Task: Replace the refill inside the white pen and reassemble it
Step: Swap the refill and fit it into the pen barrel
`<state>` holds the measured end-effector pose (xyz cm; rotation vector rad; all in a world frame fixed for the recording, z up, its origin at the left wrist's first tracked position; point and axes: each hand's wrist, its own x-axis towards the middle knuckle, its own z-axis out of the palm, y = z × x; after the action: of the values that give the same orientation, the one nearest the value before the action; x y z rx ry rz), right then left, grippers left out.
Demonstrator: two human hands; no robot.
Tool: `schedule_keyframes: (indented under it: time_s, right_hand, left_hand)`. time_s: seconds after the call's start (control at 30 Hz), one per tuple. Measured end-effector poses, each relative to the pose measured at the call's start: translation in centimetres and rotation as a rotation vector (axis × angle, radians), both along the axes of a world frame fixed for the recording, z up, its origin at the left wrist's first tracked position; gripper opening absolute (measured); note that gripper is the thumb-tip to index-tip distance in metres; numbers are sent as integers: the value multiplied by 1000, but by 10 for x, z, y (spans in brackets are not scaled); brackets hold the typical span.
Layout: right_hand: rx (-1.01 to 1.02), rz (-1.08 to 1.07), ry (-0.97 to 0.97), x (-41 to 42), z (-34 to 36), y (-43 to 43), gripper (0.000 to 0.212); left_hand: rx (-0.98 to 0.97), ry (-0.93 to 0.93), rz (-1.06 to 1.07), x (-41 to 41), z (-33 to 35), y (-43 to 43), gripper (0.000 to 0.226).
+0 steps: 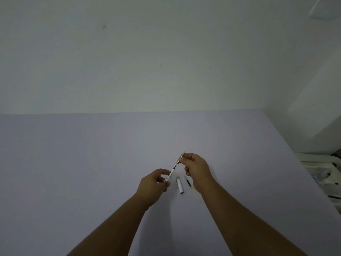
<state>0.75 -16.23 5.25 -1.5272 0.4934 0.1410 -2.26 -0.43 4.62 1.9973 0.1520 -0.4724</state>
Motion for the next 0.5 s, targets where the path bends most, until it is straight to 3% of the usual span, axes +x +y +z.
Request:
schedule_keyframes:
  time_s: [0.5]
  right_hand:
    - [-87,225,-26,-18,2,13,13]
  left_hand:
    - [-24,-50,56,-1,8,1,18]
